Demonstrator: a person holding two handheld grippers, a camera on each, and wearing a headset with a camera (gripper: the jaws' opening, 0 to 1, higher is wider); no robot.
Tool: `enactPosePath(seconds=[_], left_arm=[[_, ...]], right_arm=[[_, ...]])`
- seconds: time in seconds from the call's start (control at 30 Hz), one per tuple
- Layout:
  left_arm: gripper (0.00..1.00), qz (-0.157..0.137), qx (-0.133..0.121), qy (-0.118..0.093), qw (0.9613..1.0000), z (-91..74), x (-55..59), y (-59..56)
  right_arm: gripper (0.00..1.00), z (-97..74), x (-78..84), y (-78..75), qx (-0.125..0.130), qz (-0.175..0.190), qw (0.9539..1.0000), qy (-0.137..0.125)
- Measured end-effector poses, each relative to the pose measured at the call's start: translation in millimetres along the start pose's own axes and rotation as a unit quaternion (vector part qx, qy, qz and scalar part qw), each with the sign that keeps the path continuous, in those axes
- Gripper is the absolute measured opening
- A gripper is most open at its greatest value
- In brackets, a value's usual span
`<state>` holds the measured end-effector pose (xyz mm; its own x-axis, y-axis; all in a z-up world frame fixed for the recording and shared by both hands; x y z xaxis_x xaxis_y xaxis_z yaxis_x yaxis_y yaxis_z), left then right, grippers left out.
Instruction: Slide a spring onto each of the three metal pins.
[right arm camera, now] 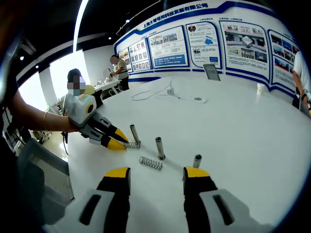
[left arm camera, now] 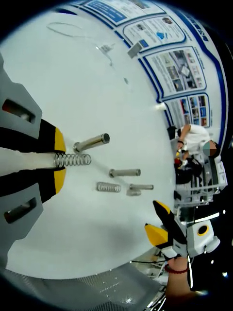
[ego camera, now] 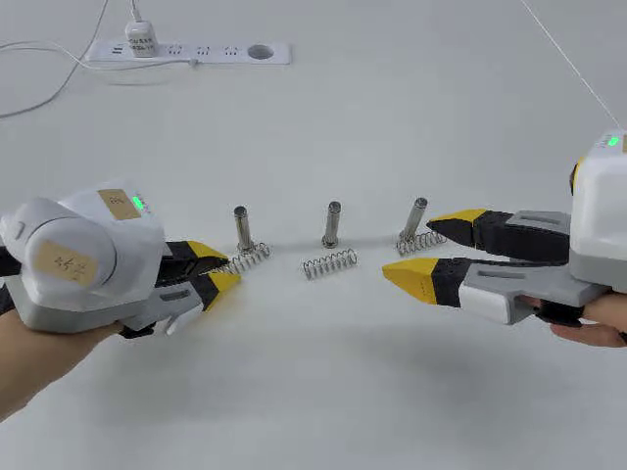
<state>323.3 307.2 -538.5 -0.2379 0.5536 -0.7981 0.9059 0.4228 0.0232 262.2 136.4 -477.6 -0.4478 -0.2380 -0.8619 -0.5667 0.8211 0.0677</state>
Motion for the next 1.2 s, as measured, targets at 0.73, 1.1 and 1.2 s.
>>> enactPosePath(seconds=[0.73,1.1,1.2], left_arm=[[0.1,-0.068,-0.011,-0.11,0.9915,-34.4,-40.4,-34.0],[0.1,-0.071,-0.016,-0.167,0.9834,-48.8,-60.6,-46.4],[0.1,-0.071,-0.015,-0.182,0.9806,-52.4,-65.0,-49.3]], right_arm=[[0.41,4.1,-37.9,24.0,-0.026,0.055,0.9966,-0.055],[0.37,10.7,-55.5,39.1,-0.055,0.108,0.9883,-0.093],[0.37,12.1,-59.7,41.7,-0.061,0.124,0.985,-0.103]])
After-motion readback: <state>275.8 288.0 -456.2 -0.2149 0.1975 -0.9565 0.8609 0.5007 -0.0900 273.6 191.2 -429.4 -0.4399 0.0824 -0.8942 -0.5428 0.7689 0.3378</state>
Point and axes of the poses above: the centre of the closed fingertips' face, and the gripper's own axes: z roughly forward along the fingers, y roughly to its left, x roughly out of its underside, the point moved 3 cm from there along -z, roughly backward along the fingers, and after that the axes turned 5 degrees about -z, right-handed, at the moved point
